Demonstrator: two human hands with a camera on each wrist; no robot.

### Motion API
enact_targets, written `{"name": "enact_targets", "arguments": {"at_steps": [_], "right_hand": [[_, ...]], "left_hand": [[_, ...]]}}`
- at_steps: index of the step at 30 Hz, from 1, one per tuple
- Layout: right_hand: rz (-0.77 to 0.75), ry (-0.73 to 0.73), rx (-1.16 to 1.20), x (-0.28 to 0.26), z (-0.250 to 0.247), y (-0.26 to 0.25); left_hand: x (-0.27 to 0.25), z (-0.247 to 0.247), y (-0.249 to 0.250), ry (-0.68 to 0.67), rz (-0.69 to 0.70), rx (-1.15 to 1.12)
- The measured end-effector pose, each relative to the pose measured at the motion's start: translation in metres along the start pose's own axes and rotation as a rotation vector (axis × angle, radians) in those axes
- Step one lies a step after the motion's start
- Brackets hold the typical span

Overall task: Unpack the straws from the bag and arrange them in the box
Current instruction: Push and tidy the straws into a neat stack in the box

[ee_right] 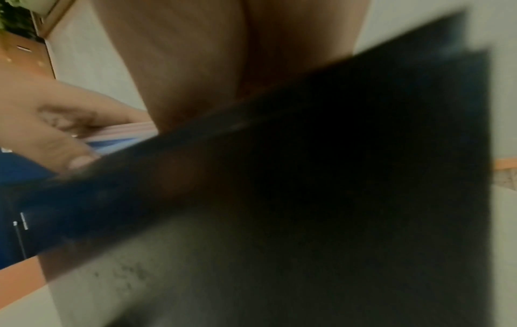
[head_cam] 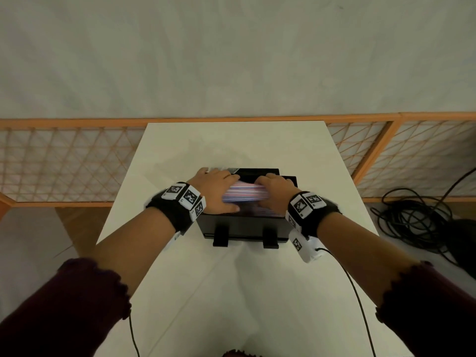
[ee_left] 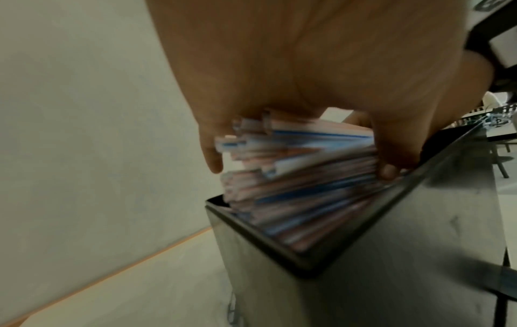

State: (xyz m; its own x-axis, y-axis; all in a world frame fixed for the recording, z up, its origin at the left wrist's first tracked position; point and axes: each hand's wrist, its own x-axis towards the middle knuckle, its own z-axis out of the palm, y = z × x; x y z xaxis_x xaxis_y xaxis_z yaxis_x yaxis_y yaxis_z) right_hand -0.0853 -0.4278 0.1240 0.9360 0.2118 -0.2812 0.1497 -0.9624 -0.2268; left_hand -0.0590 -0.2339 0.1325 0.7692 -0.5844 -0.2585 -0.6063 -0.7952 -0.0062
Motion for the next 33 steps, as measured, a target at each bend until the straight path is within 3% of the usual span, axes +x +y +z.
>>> {"name": "enact_targets", "arguments": {"at_steps": [5,9,11,14,24,29,33], "right_hand": [[0.028,0.021,-0.013,-0.009,0.0,0.003],[-0.095,0.176,-0.062,-0.026,-0.011,-0.003],[-0.166,0.103,-0.029,-0.03,-0.013,-0.006],[-0.155,-0.074,-0.131,-0.031,-0.012,-0.011],[-0.019,-0.279,-0.485,-0.001,-0.01,-0.01],[0.099,-0.415,-0.54,0.054,0.027,0.039],[0.099,-0.448,-0.467,0.015,-0.005,-0.001]], "left_hand": [[0.001,0.004,-0.01,0.074,0.076,0.17],[0.01,0.005,-0.007,0.069,0.089,0.136],[0.012,0.005,-0.007,0.065,0.09,0.15],[0.016,0.007,-0.006,0.039,0.085,0.231],[0.022,0.011,-0.007,-0.052,0.076,0.221],[0.021,0.012,-0.009,-0.031,0.069,0.16],[0.022,0.018,-0.007,-0.017,0.051,0.202]]}}
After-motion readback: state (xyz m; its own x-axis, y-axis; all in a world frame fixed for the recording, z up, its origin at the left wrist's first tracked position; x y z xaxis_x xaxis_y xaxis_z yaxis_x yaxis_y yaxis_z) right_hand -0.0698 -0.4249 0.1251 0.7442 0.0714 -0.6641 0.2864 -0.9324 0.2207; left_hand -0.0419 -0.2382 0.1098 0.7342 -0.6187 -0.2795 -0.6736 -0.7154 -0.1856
